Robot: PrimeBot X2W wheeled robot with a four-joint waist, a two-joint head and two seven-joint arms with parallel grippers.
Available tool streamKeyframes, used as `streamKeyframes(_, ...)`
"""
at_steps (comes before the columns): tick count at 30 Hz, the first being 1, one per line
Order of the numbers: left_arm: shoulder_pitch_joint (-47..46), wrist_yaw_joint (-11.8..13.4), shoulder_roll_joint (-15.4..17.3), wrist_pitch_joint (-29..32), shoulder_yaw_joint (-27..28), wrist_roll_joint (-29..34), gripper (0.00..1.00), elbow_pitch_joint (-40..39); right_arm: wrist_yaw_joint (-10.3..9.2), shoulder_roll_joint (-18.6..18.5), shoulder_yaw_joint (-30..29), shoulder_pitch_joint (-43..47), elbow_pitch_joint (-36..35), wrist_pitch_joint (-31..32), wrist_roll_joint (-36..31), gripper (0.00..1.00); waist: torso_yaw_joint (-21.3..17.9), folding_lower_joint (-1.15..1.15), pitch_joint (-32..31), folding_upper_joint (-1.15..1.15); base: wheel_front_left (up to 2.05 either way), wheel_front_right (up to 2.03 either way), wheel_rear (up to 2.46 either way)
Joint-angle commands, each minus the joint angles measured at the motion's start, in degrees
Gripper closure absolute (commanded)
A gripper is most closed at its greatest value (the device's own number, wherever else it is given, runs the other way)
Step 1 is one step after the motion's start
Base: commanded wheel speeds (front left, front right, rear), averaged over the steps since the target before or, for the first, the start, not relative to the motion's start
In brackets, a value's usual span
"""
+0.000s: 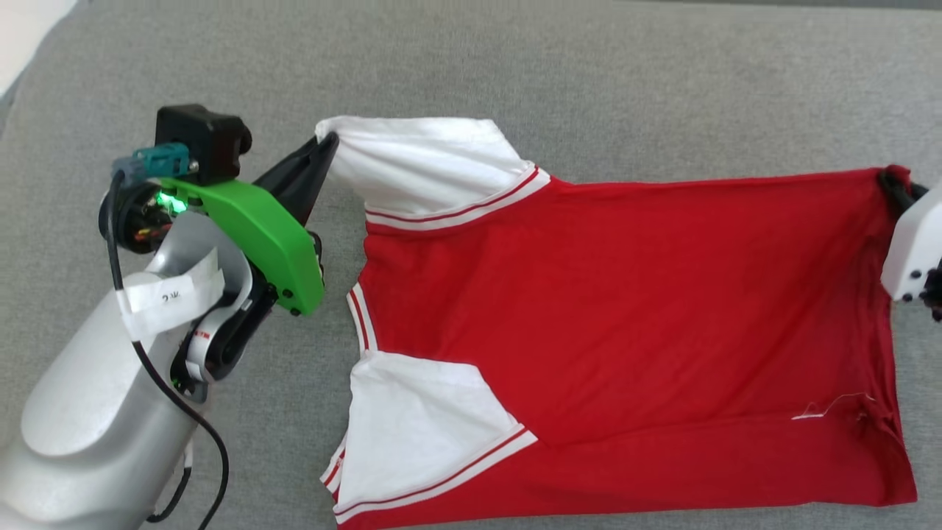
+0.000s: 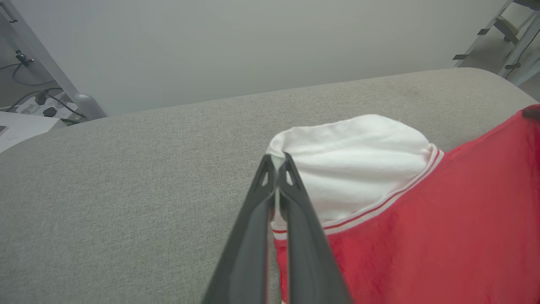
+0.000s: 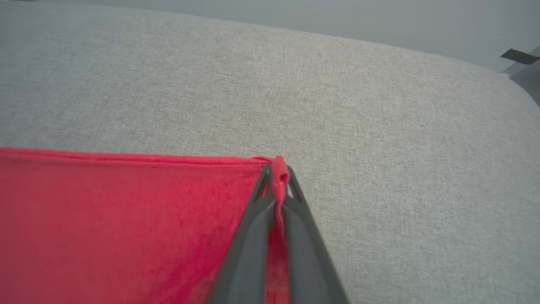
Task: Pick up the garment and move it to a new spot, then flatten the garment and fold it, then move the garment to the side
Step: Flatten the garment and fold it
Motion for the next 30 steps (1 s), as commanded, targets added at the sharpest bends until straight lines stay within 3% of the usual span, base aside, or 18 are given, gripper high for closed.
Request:
streamKeyframes(1, 1.7, 0.3, 0.2, -0.7, 0.1, -0.7, 1.00, 0.1, -0.05, -0.3, 0.2, 2.0, -0.3, -1.7, 0.8, 1.00, -0.3, 0.00, -3.4, 0.66, 0.00, 0.00, 0.00)
streamKeyframes(14, 12.6, 2.7, 0.8, -1.4, -1.0, -3.0, 1.00, -4.2, -0.05, -2.1, -0.7, 15.7, -4.5, -12.5, 6.6, 1.00, 1.6, 0.00, -9.9, 0.66, 0.00, 0.00, 0.00)
streamKeyframes(25, 25.5, 5.3, 2.4, 0.3, -3.4, -6.5, 1.00, -8.6, -0.05, -3.4, -0.6, 26.1, -7.6, -12.0, 12.4, 1.00, 2.8, 0.00, -12.5, 0.66, 0.00, 0.00, 0.00)
streamKeyframes(30, 29.5, 5.3, 3.1, 2.8, -5.4, -8.4, 1.00, -8.9, -0.05, -4.4, 1.0, 29.7, -7.8, -10.3, 14.6, 1.00, 2.9, 0.00, -12.9, 0.66, 0.00, 0.00, 0.00)
